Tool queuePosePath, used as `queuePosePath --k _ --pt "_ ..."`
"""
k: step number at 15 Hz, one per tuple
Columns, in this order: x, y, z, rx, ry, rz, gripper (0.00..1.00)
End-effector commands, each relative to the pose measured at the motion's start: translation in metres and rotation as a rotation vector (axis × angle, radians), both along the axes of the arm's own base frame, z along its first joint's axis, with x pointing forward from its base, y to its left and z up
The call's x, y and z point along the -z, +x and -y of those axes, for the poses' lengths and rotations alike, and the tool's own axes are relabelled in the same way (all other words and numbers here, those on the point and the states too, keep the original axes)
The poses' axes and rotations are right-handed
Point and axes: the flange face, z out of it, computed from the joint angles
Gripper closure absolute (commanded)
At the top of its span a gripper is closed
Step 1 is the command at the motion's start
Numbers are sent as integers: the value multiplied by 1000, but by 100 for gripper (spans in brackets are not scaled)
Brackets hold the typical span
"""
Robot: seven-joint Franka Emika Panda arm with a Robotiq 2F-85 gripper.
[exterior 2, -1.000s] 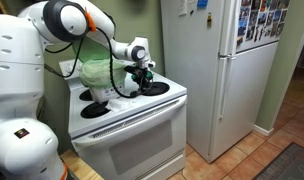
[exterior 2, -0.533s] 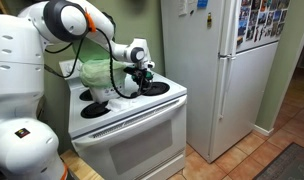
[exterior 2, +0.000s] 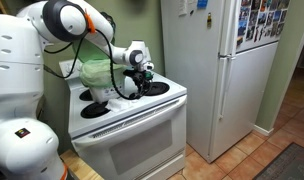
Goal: Pick up the silver tongs, pick up the white tissue with the tongs and put it in the bin, put the silver tongs back on the hob of the stove
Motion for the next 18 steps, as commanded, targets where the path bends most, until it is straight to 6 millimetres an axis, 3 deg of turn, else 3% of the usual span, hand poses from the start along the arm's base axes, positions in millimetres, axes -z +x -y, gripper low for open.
queuePosePath --k 1,2,4,6,7,12,18 --pt "9 -5 2 -40 -18 2 25" --pt "10 -5 2 -43 -19 -3 43" --pt "12 -6 3 -56 -22 -8 41" --pt "10 -8 2 -64 -19 -7 48" --pt "10 -8 0 -74 -16 -9 41" --pt "18 -8 -9 -133 -13 -37 26" --pt "21 -10 -16 -202 1 -72 29"
